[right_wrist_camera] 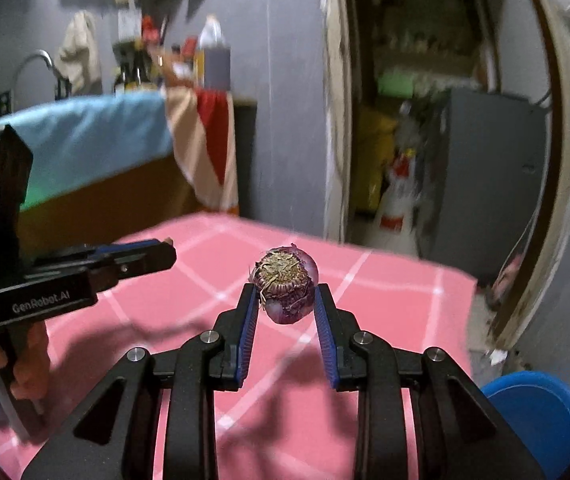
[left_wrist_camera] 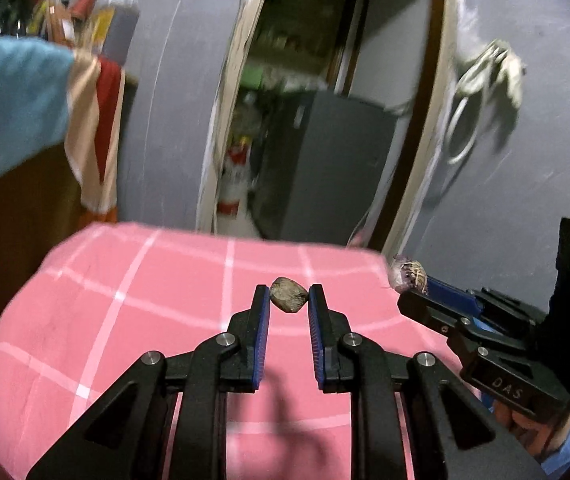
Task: Collect trash
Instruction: 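Carry the purple bulb and brown lump over the blue bucket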
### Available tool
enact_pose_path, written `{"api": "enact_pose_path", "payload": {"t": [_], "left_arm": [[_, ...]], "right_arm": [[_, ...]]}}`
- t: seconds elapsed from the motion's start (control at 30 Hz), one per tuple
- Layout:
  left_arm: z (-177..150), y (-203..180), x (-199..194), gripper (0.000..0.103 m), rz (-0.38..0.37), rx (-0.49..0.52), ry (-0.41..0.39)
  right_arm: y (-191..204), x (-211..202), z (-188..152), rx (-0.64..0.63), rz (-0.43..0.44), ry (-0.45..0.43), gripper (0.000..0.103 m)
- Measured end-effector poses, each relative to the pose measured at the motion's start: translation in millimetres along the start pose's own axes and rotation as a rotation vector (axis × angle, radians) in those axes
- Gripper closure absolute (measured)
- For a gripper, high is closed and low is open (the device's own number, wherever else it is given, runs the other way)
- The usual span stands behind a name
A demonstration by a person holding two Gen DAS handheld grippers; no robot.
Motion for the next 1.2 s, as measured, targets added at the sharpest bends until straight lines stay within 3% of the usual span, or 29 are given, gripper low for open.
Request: {"api": "enact_pose_path", "payload": {"t": [0.23, 0.5, 0.97, 1.2], "left_arm": [[22, -34, -27, 0.087, -0.043, 0.039, -0.131], [25, -83, -40, 0.087, -0.115, 0.080, -0.191], [11, -169, -18, 0.087, -0.238, 0.116, -0.169], [-1, -189, 1, 0.087, -0.250, 0.136, -0.117]], "right_arm": [[-3, -66, 13, 0.008, -0.100, -0.214, 0.077], [-14, -140, 19, -0.021, -0.286, -0.405, 0.077], [-50, -188, -2, -0.013, -0.498, -0.398, 0.076], [-78, -193, -14, 0.066, -0.578, -0.316, 0.076]]}}
Point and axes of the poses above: each gripper's, at about its wrist camera, not at the fingertips, and x roughly the way its jaws point, y to its left, z to its top, the point moved 1 cm from there along x, roughly the way its jaws point, and after that the axes turned 10 degrees about -y, right-handed, at the moved point
